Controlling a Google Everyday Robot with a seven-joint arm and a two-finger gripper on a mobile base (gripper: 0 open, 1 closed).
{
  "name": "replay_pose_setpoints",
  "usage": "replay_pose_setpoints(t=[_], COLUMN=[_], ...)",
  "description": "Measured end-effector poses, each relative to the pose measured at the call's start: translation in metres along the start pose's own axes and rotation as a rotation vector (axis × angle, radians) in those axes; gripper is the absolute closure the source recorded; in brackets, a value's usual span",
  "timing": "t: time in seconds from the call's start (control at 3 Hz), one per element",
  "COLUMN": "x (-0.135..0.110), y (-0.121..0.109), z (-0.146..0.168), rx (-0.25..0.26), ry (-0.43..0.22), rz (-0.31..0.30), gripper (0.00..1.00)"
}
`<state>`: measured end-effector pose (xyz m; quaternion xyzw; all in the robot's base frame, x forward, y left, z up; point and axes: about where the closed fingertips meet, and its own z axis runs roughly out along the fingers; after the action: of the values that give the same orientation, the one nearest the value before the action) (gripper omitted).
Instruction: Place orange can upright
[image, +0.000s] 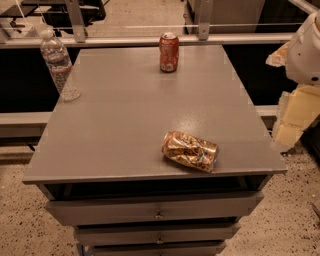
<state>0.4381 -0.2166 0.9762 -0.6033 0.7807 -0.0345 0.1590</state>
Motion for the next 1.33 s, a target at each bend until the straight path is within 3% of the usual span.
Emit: replay_pose_setpoints(t=[0.33,0.67,1.0,1.33], x=[0.000,-0.019,-0.046,-0.076], y=[0.000,0.002,0.012,0.033], z=[0.000,0.005,0.020,0.045], rx=[0.000,-0.008,-0.033,-0.078], ry=[0.000,-0.010,-0.010,0.001], rz=[0.000,0.006,0.036,0.106], gripper=[0.00,0.00,0.00,0.00])
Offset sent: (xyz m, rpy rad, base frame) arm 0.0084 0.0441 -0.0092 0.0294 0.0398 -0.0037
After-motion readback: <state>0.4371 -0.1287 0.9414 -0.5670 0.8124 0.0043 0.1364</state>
